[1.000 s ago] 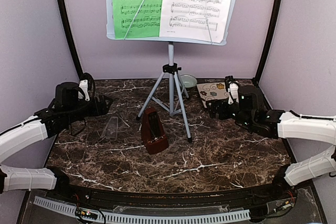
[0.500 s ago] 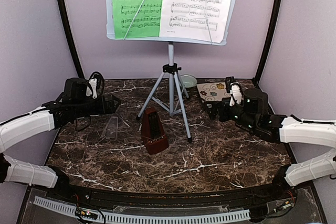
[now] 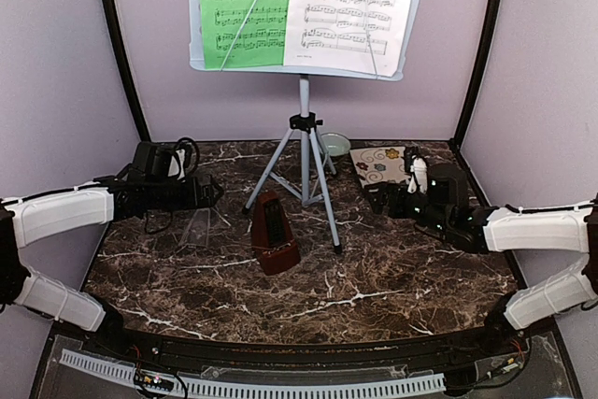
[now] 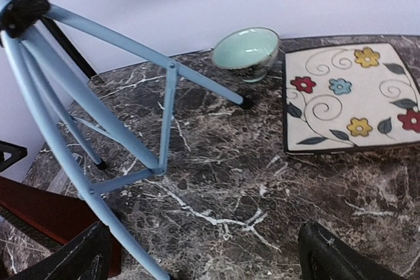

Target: Set up the instrument practice props

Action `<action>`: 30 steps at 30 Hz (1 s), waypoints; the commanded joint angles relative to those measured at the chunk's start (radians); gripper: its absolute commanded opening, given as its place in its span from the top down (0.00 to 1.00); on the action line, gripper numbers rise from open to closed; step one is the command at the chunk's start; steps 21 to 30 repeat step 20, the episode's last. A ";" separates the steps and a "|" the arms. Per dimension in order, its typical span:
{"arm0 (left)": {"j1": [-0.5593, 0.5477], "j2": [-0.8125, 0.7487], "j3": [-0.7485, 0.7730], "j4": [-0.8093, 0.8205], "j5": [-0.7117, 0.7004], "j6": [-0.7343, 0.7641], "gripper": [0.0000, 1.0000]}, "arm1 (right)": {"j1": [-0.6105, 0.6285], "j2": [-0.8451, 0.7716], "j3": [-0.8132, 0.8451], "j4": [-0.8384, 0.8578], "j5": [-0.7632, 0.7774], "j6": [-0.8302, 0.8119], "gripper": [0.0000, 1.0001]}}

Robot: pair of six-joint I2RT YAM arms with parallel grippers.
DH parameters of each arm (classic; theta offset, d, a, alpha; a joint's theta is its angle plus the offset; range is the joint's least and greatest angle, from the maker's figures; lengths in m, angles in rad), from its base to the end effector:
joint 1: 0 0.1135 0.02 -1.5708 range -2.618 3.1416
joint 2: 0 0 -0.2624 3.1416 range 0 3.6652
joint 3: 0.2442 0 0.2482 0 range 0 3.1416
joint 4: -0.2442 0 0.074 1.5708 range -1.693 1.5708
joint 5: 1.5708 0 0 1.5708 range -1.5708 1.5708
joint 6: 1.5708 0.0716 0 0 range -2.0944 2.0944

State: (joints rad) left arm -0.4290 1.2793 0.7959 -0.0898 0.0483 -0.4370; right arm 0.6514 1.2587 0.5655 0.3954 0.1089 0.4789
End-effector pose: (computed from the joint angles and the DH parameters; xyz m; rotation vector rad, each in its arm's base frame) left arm 0.2786 -0.1313 0.2271 0.0201 2.1953 -0.5499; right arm 0.2447 0.1768 0.2129 -0.0884 1.9209 0.6721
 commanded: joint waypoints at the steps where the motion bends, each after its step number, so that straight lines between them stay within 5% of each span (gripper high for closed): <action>1: 0.010 -0.036 -0.050 0.040 -0.018 -0.067 0.01 | -0.020 0.040 0.017 -0.029 0.078 0.101 0.00; 30: 0.016 -0.091 -0.112 0.029 -0.096 -0.119 0.01 | -0.020 0.030 -0.032 -0.012 0.133 0.106 0.00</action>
